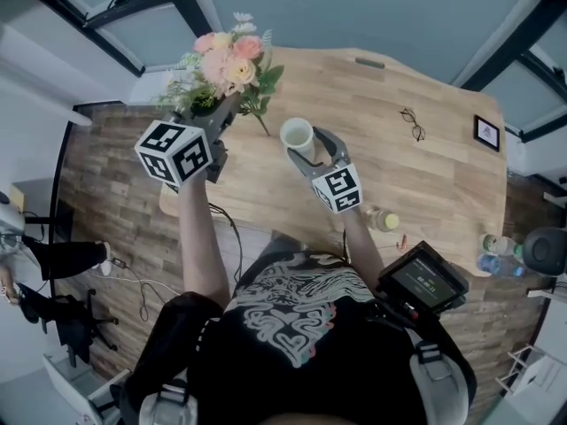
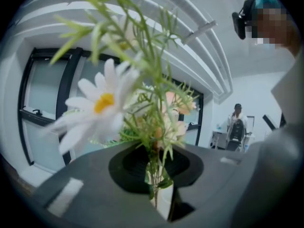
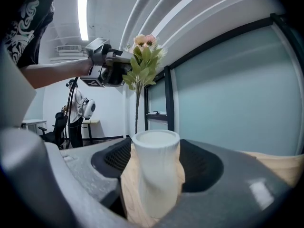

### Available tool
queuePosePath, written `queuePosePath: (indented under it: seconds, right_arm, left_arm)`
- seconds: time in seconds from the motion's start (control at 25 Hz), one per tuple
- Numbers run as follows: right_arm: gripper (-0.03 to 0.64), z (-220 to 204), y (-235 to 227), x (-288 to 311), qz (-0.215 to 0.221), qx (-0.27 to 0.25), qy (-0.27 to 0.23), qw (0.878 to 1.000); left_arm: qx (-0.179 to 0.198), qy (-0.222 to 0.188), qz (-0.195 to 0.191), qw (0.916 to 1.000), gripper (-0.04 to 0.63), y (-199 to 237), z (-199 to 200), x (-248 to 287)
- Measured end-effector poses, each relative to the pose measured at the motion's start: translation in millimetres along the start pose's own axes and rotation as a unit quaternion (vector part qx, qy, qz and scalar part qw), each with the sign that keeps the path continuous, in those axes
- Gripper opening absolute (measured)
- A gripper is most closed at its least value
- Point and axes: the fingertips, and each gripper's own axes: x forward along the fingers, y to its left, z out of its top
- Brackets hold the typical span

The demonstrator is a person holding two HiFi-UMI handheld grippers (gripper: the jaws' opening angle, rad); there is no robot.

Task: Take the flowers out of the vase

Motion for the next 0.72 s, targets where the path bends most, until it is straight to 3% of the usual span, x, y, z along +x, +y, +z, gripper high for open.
queuePosePath:
  seconds: [0.44,0.6,0.72]
  right_arm:
    - [0.319,11.5,7.3,-8.7,-0.006,-0.027,-0.031,0.999]
    - [0.319,15.8,6.0,-10.4,-0.009,-0.026,-0.035,0.999]
    - [0.319,8.7,2.9,-11.7,-0.005,-0.007,-0.035,0.999]
  left_arm:
    - [-0.057,0.076,0.007,0.9954,0.051,26.4,-74.2,15.0]
    - [-0.062,0.125,0.023,0.9899,0.051,37.6,-110.4,22.4]
    - [-0.094,0.153,0.026,0.9834,0.051,43.9,-141.6,27.2]
